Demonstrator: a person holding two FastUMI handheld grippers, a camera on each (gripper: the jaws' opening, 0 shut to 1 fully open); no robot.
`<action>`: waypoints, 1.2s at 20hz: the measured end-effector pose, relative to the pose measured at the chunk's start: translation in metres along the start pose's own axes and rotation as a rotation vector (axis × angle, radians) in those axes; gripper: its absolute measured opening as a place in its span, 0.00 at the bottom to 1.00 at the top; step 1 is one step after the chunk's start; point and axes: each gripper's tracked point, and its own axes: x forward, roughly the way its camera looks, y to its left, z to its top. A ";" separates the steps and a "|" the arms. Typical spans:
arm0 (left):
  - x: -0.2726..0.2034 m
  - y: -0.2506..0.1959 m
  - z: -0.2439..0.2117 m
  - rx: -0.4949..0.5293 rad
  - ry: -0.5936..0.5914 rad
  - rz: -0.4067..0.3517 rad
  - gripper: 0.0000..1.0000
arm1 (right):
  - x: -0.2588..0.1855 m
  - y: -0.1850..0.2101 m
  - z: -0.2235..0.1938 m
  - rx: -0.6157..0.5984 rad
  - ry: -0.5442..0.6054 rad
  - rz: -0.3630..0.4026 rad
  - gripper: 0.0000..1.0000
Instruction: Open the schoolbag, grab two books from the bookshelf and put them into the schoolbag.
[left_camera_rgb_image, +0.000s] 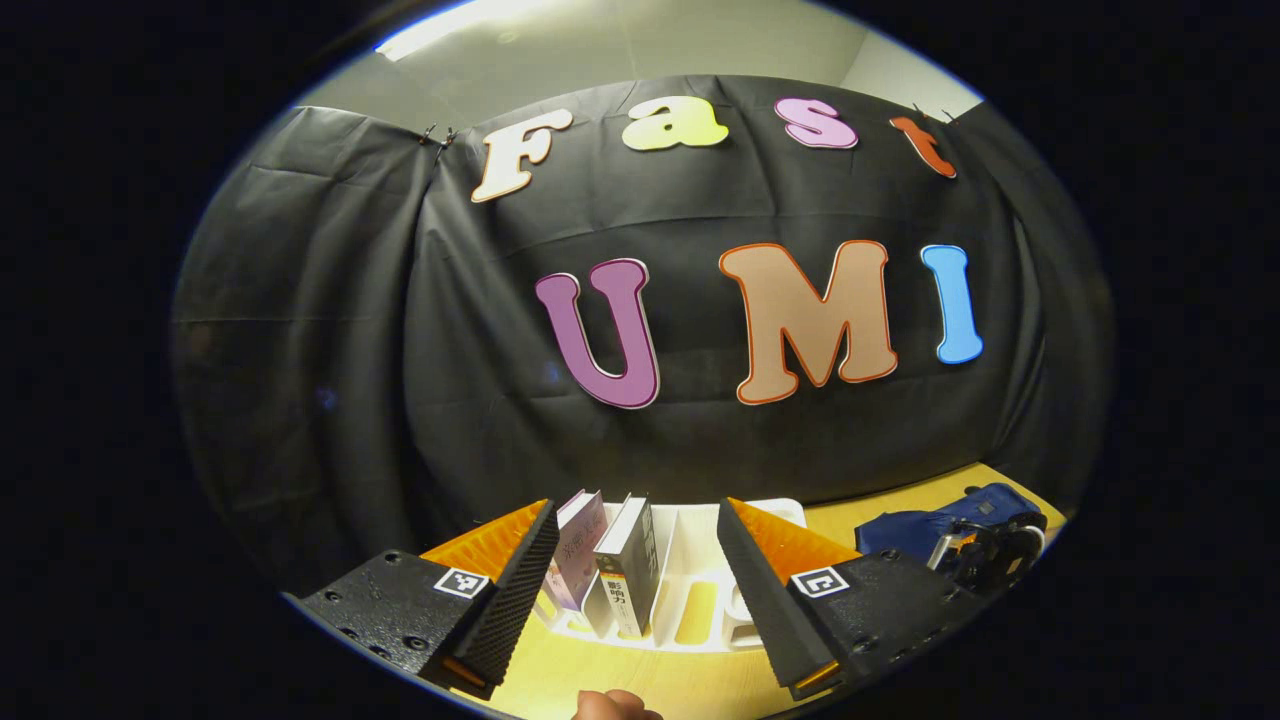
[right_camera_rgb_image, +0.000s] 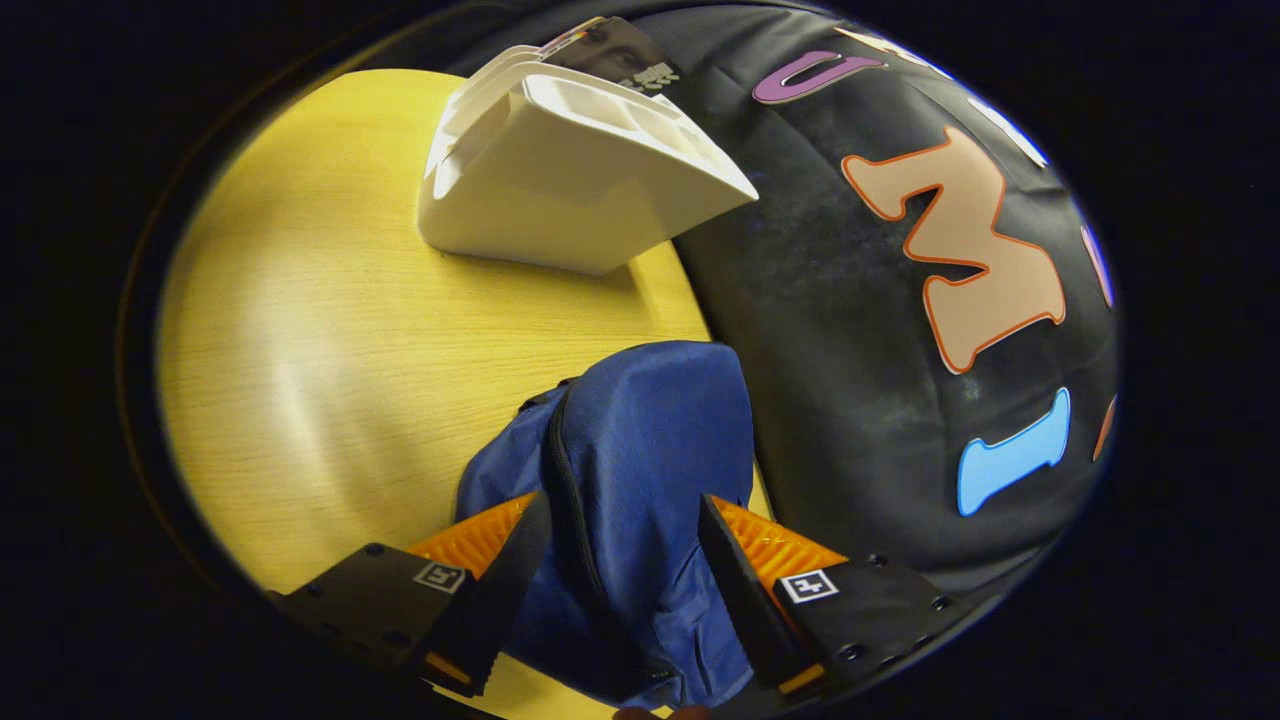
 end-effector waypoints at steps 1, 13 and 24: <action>-0.001 -0.001 -0.001 0.000 0.002 0.001 0.94 | 0.003 0.000 0.001 -0.014 0.002 0.001 0.87; -0.005 -0.003 0.006 0.016 -0.016 -0.007 0.93 | 0.038 0.000 0.007 -0.066 0.016 0.021 0.53; -0.006 0.003 0.008 0.026 -0.026 0.010 0.94 | 0.049 0.021 -0.011 0.112 0.143 0.142 0.04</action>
